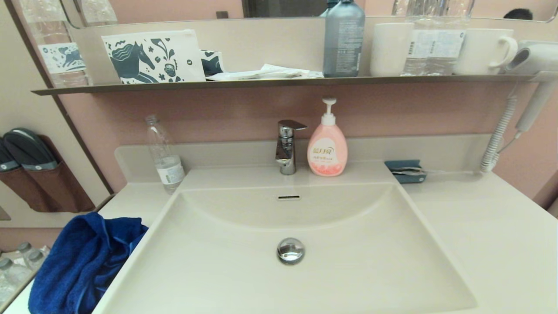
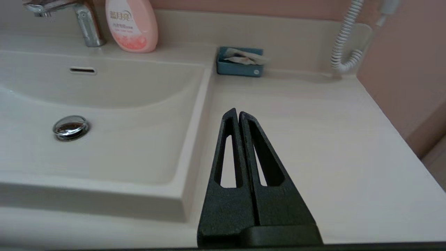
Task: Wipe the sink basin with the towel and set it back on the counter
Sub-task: Turn on the faucet
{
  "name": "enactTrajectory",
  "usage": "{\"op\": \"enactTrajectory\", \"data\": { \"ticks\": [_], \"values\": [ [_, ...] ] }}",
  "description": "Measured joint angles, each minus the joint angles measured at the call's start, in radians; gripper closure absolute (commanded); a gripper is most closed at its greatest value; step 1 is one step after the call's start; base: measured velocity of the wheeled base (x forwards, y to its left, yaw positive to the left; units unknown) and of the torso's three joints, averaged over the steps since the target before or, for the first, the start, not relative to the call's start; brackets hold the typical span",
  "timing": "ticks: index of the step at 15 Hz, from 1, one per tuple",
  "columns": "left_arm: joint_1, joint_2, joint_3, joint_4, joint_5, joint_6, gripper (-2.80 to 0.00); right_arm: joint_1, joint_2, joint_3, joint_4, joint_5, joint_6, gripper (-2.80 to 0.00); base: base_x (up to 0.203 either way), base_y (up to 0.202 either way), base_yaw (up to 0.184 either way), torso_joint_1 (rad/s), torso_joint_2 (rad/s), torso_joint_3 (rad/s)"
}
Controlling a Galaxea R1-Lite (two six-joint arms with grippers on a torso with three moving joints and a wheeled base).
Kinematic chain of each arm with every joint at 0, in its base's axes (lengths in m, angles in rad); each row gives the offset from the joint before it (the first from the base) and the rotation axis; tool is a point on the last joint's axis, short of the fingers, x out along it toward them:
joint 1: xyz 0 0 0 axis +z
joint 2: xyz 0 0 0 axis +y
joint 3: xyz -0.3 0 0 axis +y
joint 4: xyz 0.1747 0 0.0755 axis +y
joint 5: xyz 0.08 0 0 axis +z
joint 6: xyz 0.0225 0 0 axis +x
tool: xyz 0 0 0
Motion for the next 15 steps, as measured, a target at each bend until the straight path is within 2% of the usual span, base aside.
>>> {"op": "enactTrajectory", "data": {
  "ticks": [3,7,11,13,15],
  "values": [
    [0.000,0.000,0.000,0.000,0.000,0.000,0.00,0.042,0.241,-0.081,-0.083,0.003,-0.007,0.00,0.000,0.000,0.000,0.000,0.00,0.000],
    [0.000,0.000,0.000,0.000,0.000,0.000,0.00,0.159,0.546,-0.112,-0.339,-0.022,-0.010,0.00,0.000,0.000,0.000,0.000,0.00,0.000],
    [0.000,0.000,0.000,0.000,0.000,0.000,0.00,0.383,0.835,-0.157,-0.529,-0.188,-0.009,0.00,0.000,0.000,0.000,0.000,0.00,0.000],
    [0.000,0.000,0.000,0.000,0.000,0.000,0.00,0.459,0.979,-0.227,-0.605,-0.281,0.003,0.00,0.000,0.000,0.000,0.000,0.00,0.000],
    [0.000,0.000,0.000,0.000,0.000,0.000,0.00,0.507,1.128,-0.354,-0.665,-0.340,0.015,0.00,0.000,0.000,0.000,0.000,0.00,0.000]
  ]
}}
